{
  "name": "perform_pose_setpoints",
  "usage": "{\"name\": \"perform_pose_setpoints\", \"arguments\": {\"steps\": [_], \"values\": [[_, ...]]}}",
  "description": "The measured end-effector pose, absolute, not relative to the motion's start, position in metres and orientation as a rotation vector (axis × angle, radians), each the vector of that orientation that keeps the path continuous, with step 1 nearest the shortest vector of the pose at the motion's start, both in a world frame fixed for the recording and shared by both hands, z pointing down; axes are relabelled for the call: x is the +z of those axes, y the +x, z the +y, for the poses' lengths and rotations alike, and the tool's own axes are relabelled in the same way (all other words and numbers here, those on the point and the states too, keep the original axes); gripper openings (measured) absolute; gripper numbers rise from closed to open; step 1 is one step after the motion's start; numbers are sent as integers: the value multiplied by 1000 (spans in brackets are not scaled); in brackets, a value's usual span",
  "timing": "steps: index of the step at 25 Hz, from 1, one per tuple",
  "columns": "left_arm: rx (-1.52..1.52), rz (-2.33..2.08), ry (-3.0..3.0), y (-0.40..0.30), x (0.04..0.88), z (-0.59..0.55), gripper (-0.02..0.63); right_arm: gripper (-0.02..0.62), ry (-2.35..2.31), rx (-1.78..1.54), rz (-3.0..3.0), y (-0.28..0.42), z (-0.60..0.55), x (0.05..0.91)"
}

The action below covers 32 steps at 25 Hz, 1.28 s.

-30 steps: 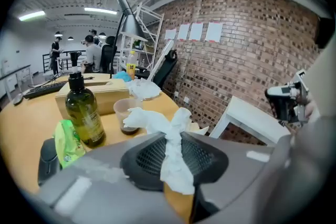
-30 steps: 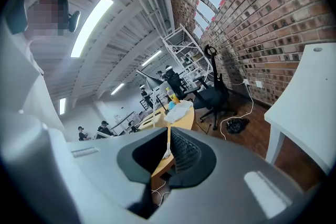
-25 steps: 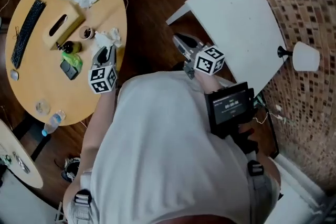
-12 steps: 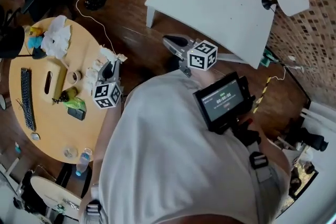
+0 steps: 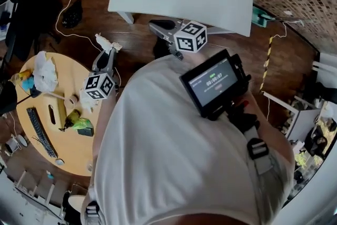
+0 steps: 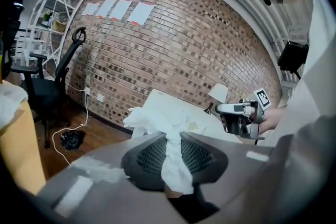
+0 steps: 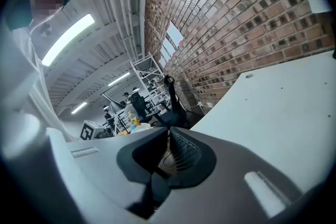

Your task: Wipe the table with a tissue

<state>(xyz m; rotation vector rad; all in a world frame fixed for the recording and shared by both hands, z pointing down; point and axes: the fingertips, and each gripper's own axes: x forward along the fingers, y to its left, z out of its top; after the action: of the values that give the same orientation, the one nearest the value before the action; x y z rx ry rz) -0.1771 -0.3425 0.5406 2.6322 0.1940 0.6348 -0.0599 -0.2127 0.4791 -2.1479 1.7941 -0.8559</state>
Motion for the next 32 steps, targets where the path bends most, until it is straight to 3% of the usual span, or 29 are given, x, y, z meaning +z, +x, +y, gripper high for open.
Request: {"name": "perform_pose_setpoints", "arguments": {"steps": [25, 32], "values": [[863, 471, 2548, 103, 560, -272, 78, 18, -2234, -766, 1506, 182, -111, 498], [967, 489, 2582, 125, 574, -266, 80, 18, -2224, -755, 1470, 189, -97, 505]]}}
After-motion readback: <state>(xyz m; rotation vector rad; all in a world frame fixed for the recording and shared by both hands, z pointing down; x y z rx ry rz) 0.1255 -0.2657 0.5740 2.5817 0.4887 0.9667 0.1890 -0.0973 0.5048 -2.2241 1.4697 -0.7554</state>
